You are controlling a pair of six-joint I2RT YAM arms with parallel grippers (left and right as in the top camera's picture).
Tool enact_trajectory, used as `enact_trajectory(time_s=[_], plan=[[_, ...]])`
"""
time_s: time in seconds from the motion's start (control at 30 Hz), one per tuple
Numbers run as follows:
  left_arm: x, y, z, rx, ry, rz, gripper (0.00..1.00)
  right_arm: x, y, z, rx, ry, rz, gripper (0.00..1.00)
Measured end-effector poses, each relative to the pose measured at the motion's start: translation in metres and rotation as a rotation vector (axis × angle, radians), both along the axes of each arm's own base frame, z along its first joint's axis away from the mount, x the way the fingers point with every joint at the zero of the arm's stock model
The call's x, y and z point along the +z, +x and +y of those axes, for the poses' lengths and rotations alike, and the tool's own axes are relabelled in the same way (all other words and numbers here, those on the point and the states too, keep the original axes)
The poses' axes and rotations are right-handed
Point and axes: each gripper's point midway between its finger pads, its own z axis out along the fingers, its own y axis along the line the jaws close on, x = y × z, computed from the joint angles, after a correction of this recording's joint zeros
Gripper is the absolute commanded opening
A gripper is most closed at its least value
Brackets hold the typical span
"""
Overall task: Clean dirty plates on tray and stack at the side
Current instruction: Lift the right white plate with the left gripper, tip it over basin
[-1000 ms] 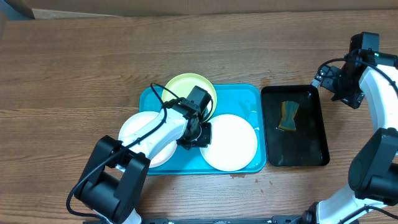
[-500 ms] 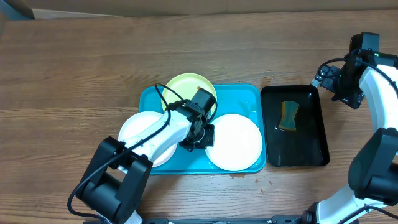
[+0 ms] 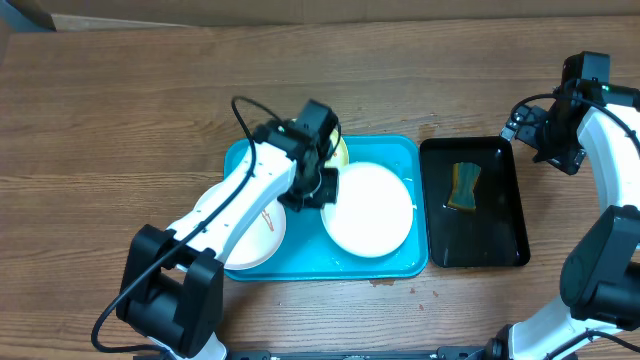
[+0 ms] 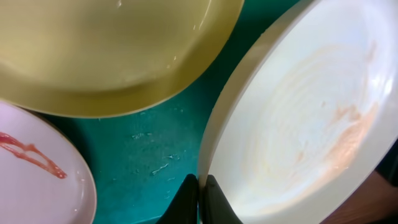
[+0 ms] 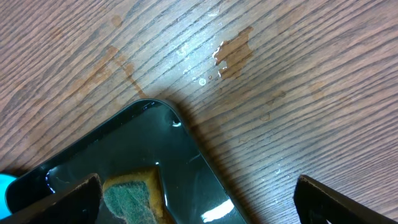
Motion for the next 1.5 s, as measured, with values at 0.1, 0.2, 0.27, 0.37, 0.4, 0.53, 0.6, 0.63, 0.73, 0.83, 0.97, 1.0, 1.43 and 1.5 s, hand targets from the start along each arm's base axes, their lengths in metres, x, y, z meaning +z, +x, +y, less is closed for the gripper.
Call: enact_trajectory(time_s=[0.1,0.2,0.27,0.37,0.4,0.53,0.6,0.63,0.73,0.83,0.97,1.0,1.43,1.5], plan=[[0.019,0.011,-0.005,-0.023,-0.018,-0.041,0.04,0.000,0.000,0.000,0.000,0.000,0.000,1.00],[0.039,0.024,-0.013,-0.039,-0.045,-0.100,0.04,0.000,0.000,0.000,0.000,0.000,0.000,1.00],[0.051,0.036,-0.018,-0.042,-0.066,-0.151,0.04,0.000,0.000,0.000,0.000,-0.001,0.000,1.00],[0.065,0.053,-0.031,-0.051,-0.099,-0.241,0.04,0.000,0.000,0.000,-0.001,0.000,0.000,1.00],[0.068,0.057,-0.037,-0.060,-0.104,-0.270,0.04,0.000,0.000,0.000,0.000,0.000,0.000,1.00],[0.073,0.058,-0.060,-0.105,-0.097,-0.347,0.04,0.000,0.000,0.000,0.000,0.000,0.000,1.00],[0.076,0.056,-0.073,-0.130,-0.092,-0.387,0.04,0.000,0.000,0.000,0.000,0.000,0.000,1.00],[0.078,0.056,-0.079,-0.139,-0.094,-0.406,0.04,0.000,0.000,0.000,0.000,0.000,0.000,1.00],[0.085,0.057,-0.097,-0.164,-0.100,-0.476,0.04,0.000,0.000,0.000,0.000,0.000,0.000,1.00],[0.092,0.061,-0.108,-0.172,-0.097,-0.539,0.04,0.000,0.000,0.000,0.000,0.000,0.000,1.00],[0.098,0.061,-0.119,-0.180,-0.086,-0.595,0.04,0.004,0.014,-0.003,0.000,-0.012,-0.060,1.00],[0.099,0.060,-0.121,-0.183,-0.086,-0.604,0.04,0.005,0.020,-0.003,0.001,-0.013,-0.083,1.00],[0.116,0.065,-0.141,-0.204,-0.087,-0.724,0.04,0.021,0.042,-0.062,-0.188,-0.017,-0.252,1.00],[0.119,0.062,-0.148,-0.225,-0.079,-0.753,0.04,0.021,0.036,-0.076,-0.229,-0.019,-0.251,1.00]])
